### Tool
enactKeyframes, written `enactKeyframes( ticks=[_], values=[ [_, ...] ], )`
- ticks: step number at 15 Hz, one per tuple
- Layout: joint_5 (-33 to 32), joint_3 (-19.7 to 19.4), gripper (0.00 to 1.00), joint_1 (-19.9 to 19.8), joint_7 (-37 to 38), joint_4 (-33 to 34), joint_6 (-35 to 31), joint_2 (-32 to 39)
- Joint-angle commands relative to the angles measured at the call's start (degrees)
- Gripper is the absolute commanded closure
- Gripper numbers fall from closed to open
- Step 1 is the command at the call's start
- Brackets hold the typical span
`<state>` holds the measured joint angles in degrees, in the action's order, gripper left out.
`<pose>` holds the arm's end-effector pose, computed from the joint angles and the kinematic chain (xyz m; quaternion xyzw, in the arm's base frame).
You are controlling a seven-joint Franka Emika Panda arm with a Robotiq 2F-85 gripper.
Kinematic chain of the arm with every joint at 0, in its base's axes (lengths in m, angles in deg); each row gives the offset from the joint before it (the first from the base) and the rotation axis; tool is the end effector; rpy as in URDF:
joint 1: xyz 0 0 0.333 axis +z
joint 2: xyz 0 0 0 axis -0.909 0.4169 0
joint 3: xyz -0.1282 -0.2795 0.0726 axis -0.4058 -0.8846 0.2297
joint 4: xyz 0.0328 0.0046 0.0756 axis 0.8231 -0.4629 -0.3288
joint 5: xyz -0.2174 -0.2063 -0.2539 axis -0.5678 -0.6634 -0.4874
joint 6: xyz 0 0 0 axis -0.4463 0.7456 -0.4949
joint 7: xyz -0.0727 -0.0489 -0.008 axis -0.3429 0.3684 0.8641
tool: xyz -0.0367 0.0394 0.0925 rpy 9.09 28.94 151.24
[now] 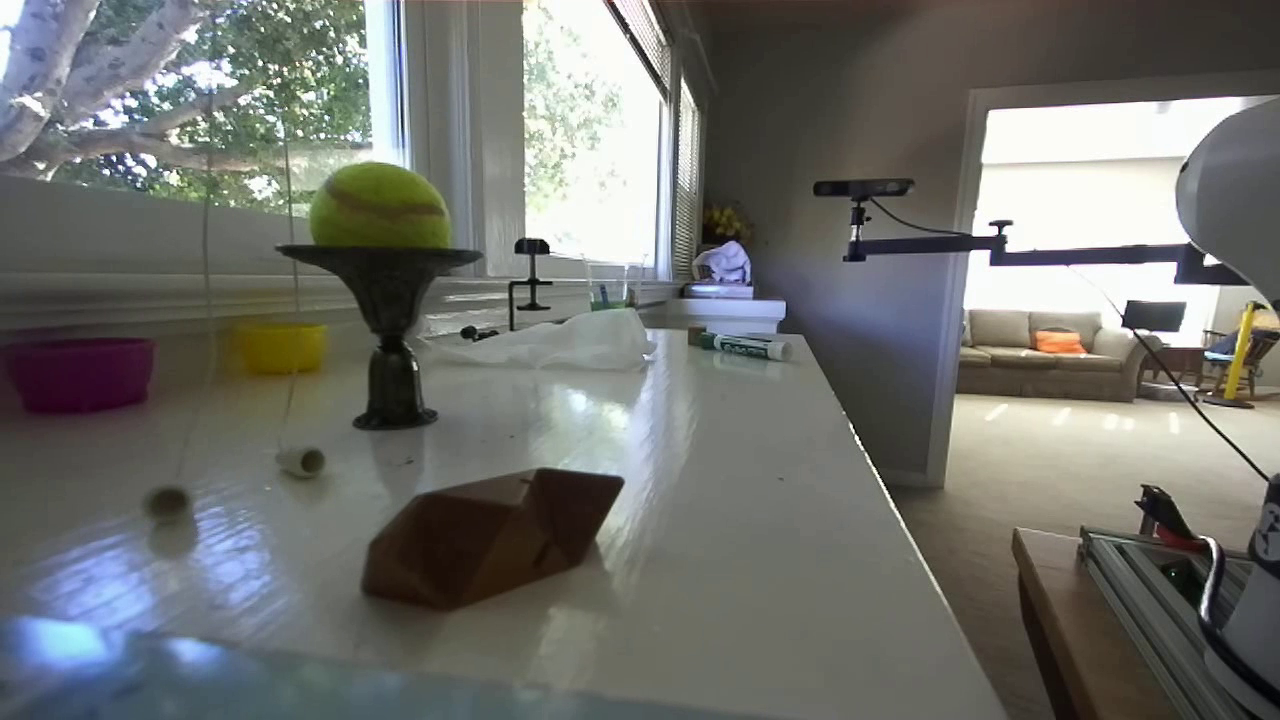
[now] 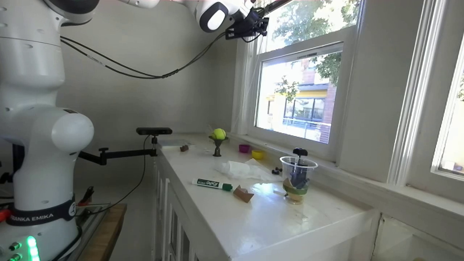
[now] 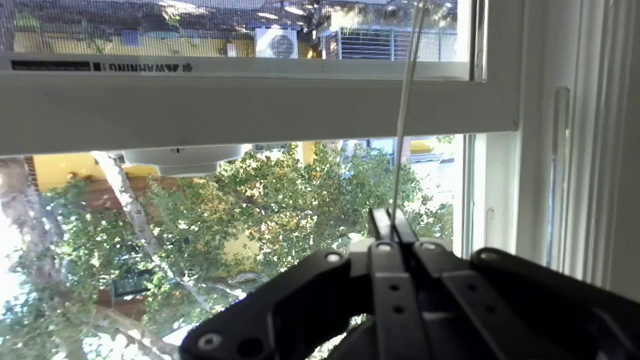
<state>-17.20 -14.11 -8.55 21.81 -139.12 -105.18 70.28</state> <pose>0.5395 0.1561 0.7943 -0.7289 -0.1963 -0.6278 0.1898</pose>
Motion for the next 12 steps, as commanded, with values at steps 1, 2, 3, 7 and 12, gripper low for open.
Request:
enactKeyframes(
  ticks=[1,2,3,7,12],
  values=[
    [-4.0,2.0,0.99,-2.0,5.1,-8.8,-3.0,-4.5],
    [-4.0,2.4,0.99,-2.2,5.4,-9.3,-3.7,-4.7],
    [-3.9,2.8,0.99,-2.3,5.3,-9.5,-4.1,-5.1],
    [-5.0,4.4,0.99,-2.9,4.3,-8.6,-4.2,-5.7],
    [-6.8,4.9,0.99,-2.7,2.4,-4.9,-2.9,-4.5]
  ],
)
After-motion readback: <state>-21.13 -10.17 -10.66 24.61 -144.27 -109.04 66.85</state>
